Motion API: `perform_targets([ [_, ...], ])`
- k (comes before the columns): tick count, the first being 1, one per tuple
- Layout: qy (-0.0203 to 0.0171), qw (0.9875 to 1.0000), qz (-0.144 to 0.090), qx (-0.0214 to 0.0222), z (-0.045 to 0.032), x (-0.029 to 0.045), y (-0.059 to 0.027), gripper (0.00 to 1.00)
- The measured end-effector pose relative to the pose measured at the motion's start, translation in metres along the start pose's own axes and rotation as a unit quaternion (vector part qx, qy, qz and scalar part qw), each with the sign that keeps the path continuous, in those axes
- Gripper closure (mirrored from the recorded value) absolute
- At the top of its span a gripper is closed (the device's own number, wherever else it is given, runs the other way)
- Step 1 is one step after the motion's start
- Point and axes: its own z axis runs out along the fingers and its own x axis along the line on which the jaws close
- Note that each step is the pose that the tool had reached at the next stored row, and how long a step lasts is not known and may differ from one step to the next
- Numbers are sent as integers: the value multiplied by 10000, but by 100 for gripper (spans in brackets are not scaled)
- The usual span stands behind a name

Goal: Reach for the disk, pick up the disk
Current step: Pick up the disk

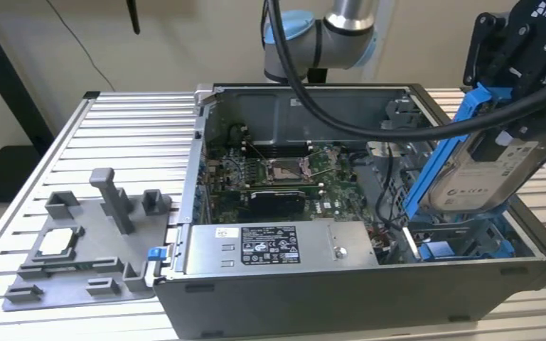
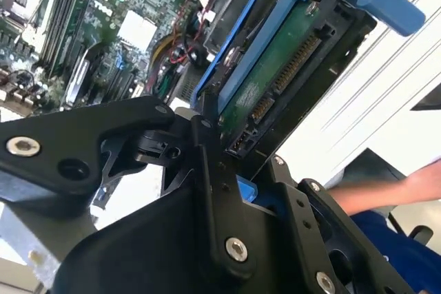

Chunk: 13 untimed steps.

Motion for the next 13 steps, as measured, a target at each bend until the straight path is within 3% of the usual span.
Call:
perform_targets([
  [5, -37, 10000, -2, 0, 50, -76, -89, 100],
  [7, -49, 10000, -2, 0, 84, -141, -135, 100],
  [13, -48, 10000, -2, 0, 83, -142, -139, 100],
])
